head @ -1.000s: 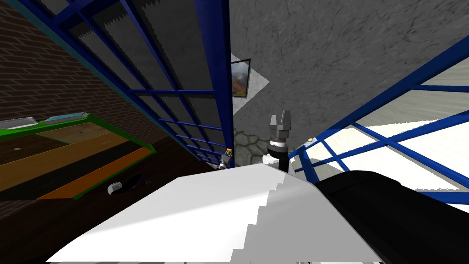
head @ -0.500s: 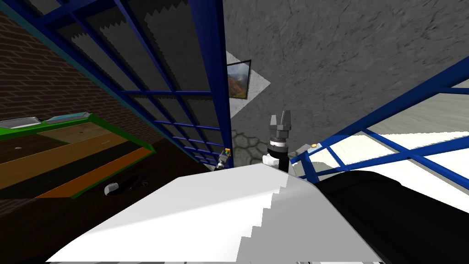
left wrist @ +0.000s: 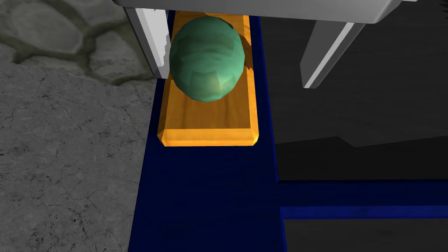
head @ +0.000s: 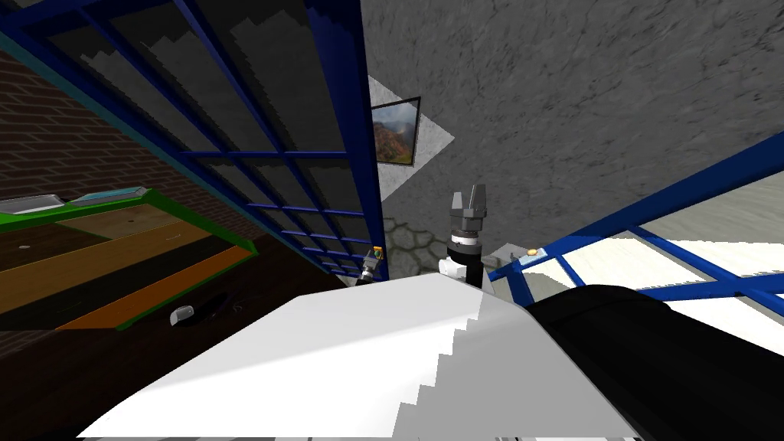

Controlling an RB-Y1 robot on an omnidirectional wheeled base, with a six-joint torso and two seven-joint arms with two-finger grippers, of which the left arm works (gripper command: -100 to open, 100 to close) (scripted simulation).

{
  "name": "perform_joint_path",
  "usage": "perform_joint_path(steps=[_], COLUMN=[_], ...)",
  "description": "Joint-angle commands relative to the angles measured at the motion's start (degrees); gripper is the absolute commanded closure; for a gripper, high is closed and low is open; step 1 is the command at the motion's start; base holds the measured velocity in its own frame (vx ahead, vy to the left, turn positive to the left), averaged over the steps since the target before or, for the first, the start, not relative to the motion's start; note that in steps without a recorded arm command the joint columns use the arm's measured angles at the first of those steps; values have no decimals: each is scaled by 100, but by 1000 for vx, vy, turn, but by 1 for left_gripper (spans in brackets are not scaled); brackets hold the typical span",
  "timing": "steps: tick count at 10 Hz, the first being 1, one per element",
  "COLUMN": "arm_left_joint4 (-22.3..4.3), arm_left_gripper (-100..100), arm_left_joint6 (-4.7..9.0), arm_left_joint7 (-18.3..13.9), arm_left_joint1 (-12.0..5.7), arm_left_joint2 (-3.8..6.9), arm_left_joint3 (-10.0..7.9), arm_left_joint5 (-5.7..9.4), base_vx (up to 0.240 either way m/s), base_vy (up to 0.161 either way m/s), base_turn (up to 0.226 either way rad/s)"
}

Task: Push the door open

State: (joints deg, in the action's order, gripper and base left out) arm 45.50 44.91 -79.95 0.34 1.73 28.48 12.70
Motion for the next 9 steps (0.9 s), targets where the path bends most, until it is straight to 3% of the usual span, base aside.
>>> perform_joint_path(steps=[1,9], arm_left_joint4=[39,2], arm_left_gripper=[100,100], arm_left_joint6=[46,96], arm_left_joint7=[31,173], arm_left_joint1=[20,-11], arm_left_joint2=[56,-151], arm_left_joint3=[-202,-680], arm_left_joint5=[102,372], base_vx=[126,144], base_vy=[-127,-152], base_turn=[33,63])
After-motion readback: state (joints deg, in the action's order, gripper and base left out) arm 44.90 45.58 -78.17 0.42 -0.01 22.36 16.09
